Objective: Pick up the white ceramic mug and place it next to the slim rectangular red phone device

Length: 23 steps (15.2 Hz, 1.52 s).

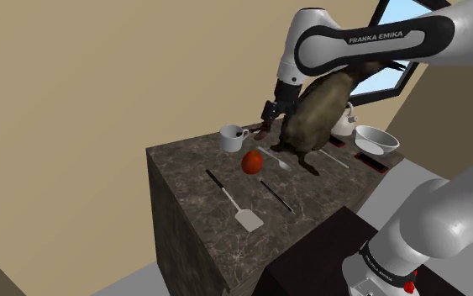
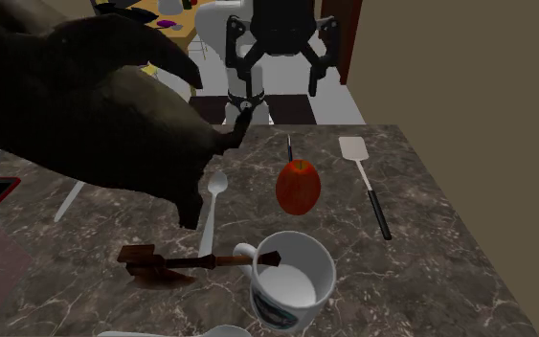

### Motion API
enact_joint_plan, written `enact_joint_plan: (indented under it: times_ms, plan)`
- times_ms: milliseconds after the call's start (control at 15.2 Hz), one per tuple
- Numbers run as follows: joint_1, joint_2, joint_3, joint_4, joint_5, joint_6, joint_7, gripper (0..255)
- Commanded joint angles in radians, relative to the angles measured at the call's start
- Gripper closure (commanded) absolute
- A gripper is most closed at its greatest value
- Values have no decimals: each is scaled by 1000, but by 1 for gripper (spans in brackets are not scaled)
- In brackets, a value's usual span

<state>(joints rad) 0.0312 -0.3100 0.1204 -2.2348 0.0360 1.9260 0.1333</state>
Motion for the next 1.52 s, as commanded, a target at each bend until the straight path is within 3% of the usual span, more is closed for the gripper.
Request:
enact_joint_plan:
  times_ms: [0, 528, 1056, 1452]
  plan:
    - [-2, 84, 17, 48, -26, 31, 26, 0]
    - [19, 418, 62, 312, -164, 69, 147, 0]
    - [86, 771, 49, 685, -299, 6, 231, 0]
    - [85, 807, 42, 667, -312, 58, 238, 0]
